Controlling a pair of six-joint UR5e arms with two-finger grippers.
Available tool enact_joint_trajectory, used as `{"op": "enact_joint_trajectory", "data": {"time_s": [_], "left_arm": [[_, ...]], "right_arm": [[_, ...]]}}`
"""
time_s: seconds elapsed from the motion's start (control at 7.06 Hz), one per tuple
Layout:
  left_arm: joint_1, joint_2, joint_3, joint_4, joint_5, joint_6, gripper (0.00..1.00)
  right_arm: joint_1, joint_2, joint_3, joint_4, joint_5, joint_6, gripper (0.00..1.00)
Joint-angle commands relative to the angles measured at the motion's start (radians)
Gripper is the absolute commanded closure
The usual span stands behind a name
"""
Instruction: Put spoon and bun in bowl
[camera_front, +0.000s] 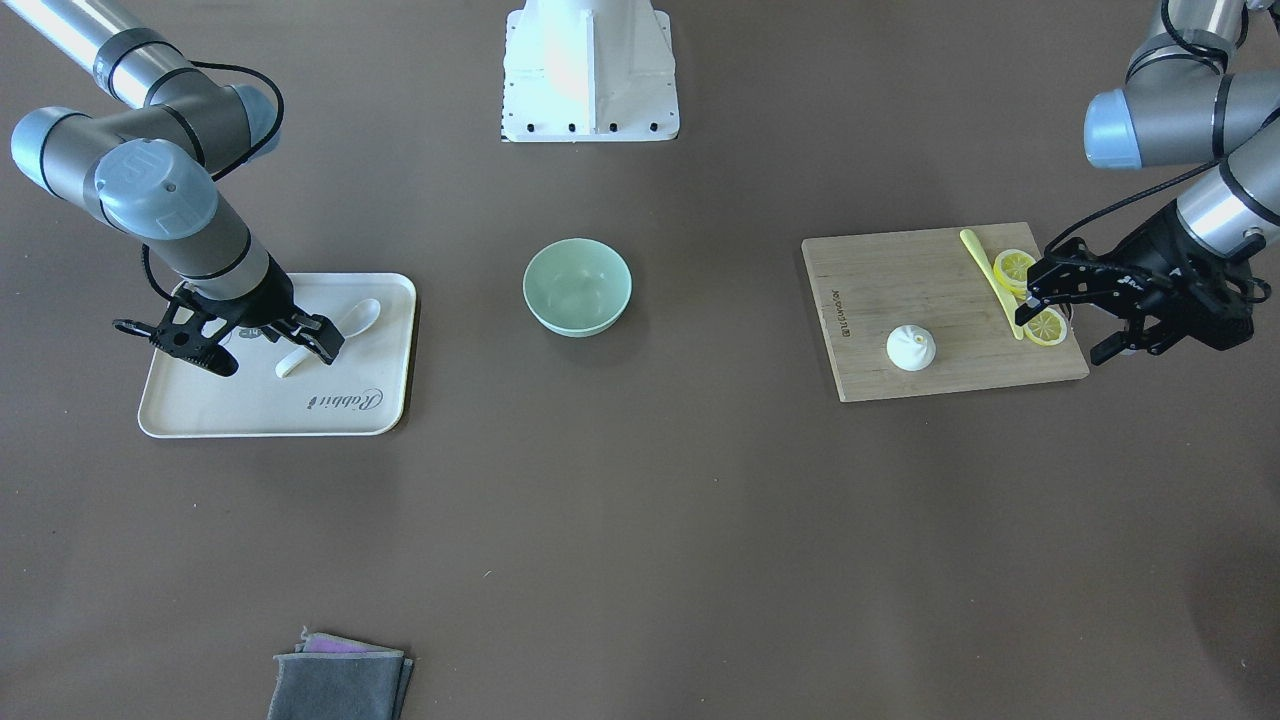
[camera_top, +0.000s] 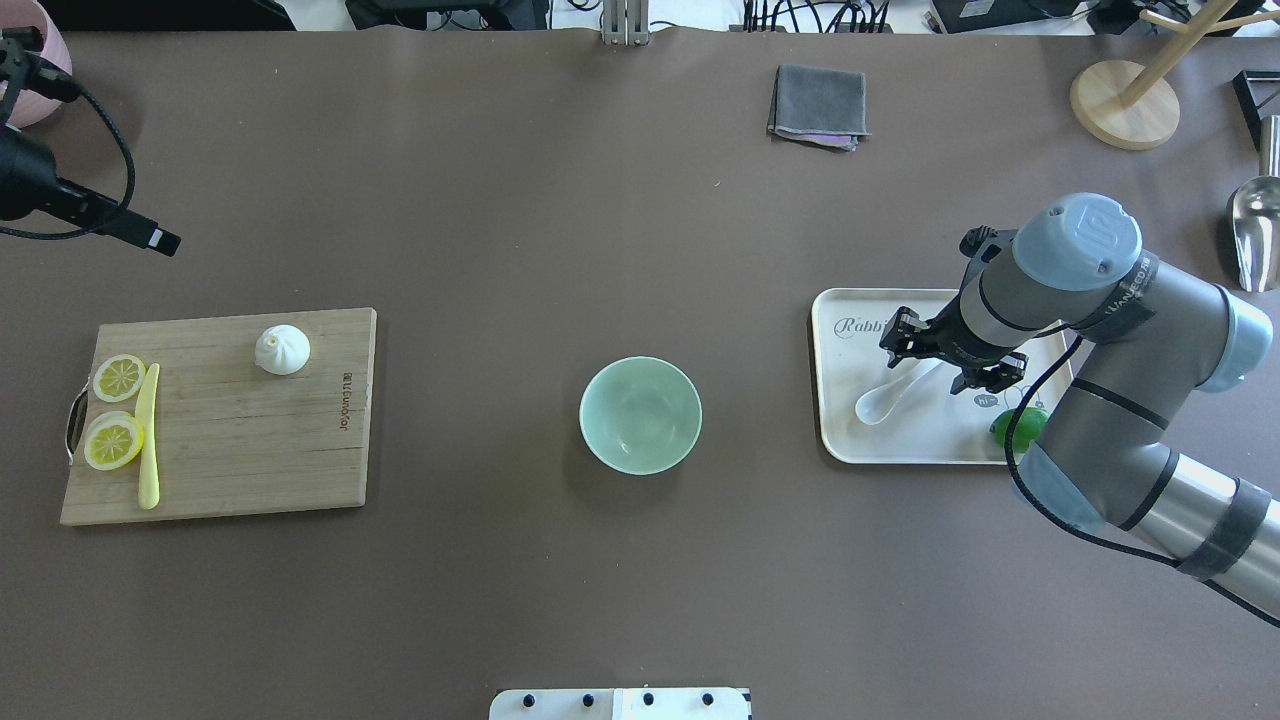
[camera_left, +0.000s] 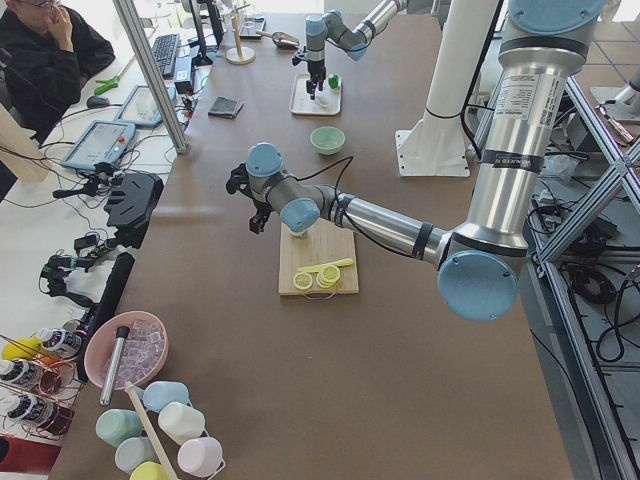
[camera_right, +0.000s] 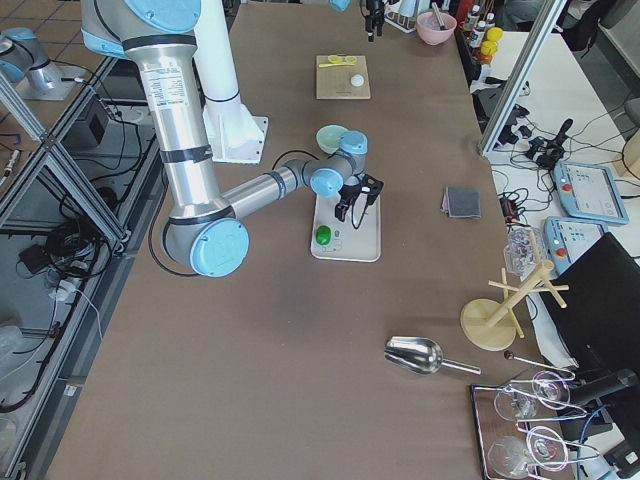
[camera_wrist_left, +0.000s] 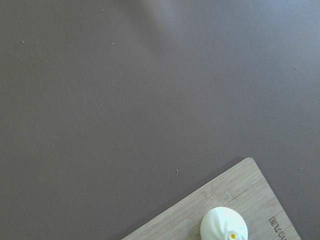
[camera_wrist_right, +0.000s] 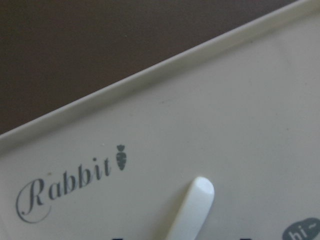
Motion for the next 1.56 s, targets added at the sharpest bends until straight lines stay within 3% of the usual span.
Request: {"op": "enact_joint_trajectory", "data": {"time_s": [0.0,0.14,0.28,0.42,0.71,0.99,1.13,1.42], "left_arm": [[-0.002,0.0,0.0,0.0,0.0,0.0,0.02],[0.0,0.0,-0.002,0.0,0.0,-0.002,0.02],[0.0,0.0,-0.002,0.0,0.0,-0.002,0.02],[0.0,-0.002,-0.002,-0.002,0.0,-0.002,0.02],[0.0,-0.008,-0.002,-0.002,0.0,-0.005,0.02],[0.003,-0.023,0.009,0.003,0.0,-0.012,0.02],[0.014,-0.031,0.008,0.003,0.005,-0.035,0.02],[0.148,-0.038,-0.003,-0.003,0.183,-0.102,0.02]], "right_arm": [[-0.009,-0.003,-0.004,0.0,-0.006,0.0,0.47],[-0.009,-0.004,-0.004,0.0,-0.006,0.0,0.63],[-0.009,-0.004,-0.002,-0.002,-0.006,0.0,0.86],[-0.007,-0.004,0.001,-0.002,-0.006,0.0,1.0],[0.012,-0.004,0.046,-0.006,0.006,-0.002,1.0],[0.033,0.064,0.213,-0.238,0.037,-0.002,1.0],[0.023,0.145,0.232,-0.341,0.034,-0.002,1.0],[-0.01,0.229,0.234,-0.376,0.022,0.0,1.0]]}}
